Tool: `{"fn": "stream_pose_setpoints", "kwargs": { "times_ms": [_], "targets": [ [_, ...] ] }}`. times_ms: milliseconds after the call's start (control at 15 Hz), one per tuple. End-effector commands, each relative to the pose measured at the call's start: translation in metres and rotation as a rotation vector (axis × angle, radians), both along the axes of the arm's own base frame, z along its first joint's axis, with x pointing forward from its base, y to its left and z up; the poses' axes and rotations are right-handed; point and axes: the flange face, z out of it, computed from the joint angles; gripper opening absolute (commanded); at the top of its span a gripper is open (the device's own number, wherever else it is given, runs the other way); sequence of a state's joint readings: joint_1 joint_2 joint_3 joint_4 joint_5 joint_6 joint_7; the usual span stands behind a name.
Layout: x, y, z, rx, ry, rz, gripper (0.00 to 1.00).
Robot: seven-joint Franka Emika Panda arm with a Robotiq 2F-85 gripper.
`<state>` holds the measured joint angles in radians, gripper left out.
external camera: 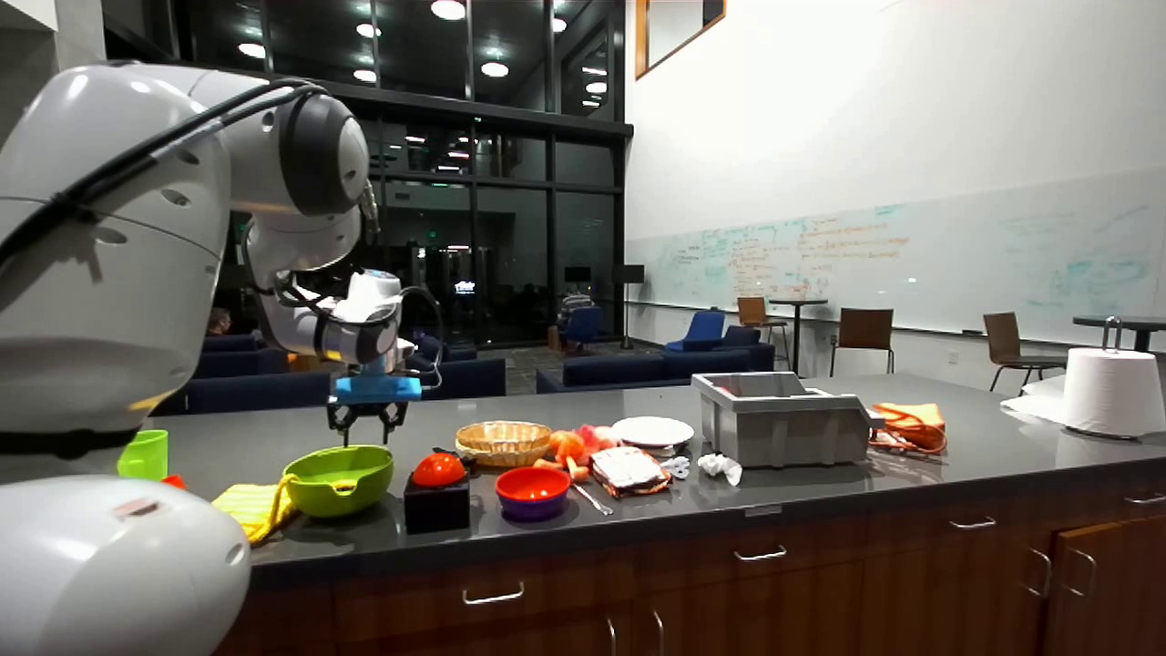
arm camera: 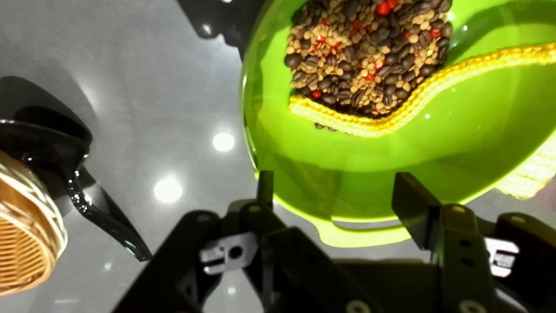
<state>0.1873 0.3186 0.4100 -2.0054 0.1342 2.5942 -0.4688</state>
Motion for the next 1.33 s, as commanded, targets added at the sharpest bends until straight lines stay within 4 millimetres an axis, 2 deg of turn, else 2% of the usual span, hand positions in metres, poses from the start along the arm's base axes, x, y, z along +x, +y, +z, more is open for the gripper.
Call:
{"fn": "stream_pose_setpoints", "kwargs": {
  "times_ms": [0, 333, 1267],
  "targets": [
    [-0.008, -0.007, -0.001, 0.002, 0.032, 0.008, 1.00],
    [-0.009, -0.009, -0.007, -0.006, 0.042, 0.014, 1.00],
    [0.005, -0.026, -0.029, -0.032, 0.078, -0.014, 1.00]
  ]
}}
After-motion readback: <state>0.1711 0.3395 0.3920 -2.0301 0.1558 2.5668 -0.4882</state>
